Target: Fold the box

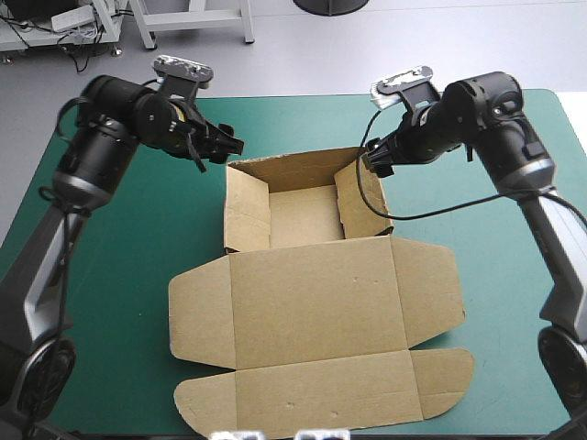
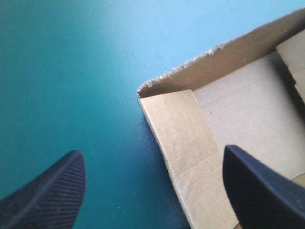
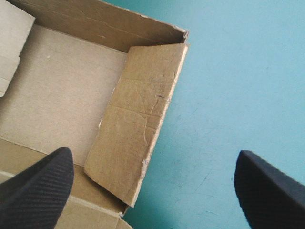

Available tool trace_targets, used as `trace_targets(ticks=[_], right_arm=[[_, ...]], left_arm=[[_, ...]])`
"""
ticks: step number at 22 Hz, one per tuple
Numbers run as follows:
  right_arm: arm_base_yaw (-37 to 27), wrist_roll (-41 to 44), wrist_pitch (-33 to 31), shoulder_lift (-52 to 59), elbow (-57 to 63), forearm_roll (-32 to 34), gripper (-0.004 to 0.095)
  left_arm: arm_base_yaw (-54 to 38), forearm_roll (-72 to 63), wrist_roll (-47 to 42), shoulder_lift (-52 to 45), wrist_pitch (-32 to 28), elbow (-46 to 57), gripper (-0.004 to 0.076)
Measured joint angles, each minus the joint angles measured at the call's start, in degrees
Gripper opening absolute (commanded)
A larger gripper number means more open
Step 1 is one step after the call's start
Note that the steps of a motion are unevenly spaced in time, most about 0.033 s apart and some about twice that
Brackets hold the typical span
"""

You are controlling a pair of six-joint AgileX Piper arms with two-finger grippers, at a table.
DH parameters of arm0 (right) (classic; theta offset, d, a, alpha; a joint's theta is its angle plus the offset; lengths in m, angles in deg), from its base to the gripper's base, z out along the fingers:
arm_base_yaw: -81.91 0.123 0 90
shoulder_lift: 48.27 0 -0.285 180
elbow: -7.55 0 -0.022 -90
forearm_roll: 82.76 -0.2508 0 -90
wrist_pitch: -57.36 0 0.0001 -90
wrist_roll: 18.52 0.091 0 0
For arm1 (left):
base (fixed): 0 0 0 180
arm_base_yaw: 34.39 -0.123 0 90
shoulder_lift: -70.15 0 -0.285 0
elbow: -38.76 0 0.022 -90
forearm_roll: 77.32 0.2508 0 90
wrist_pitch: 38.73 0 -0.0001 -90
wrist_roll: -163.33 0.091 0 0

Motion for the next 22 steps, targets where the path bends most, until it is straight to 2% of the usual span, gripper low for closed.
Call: trace_targets(ticks=[2, 4, 6, 8, 10, 15, 22], right_arm=[[0.00, -2.40, -0.24, 3.72, 0.00, 0.00, 0.0836], [0.00, -3.94, -0.24, 5.82, 0.00, 0.00, 0.0834], [0.00, -4.56, -0.24, 6.16, 0.00, 0.00, 0.0834], [0.00, -4.86, -0.24, 5.67, 0.00, 0.00, 0.0834], [0.00, -4.94, -0.24, 4.55, 0.00, -0.69, 0.0834], [0.00, -4.99, -0.24, -0.77, 0.00, -3.94, 0.0834], [0.00, -4.74, -0.19, -8.13, 0.00, -4.06, 0.0834]], left_arm=[[0.00, 0.65, 0.65, -5.12, 0.00, -0.11, 0.0466], [0.00, 1.59, 1.84, -10.02, 0.05, -0.16, 0.0368], [0.00, 2.55, 3.22, -14.85, 0.05, 1.33, 0.0200], [0.00, 3.92, 4.33, -20.23, 0.05, 6.05, 0.0072], [0.00, 5.55, 5.94, -26.25, 0.05, 13.12, -0.0008], [0.00, 11.64, 5.19, -41.94, 0.05, 36.52, -0.0009], [0.00, 13.61, -1.48, -55.30, 0.05, 48.82, -0.0009]])
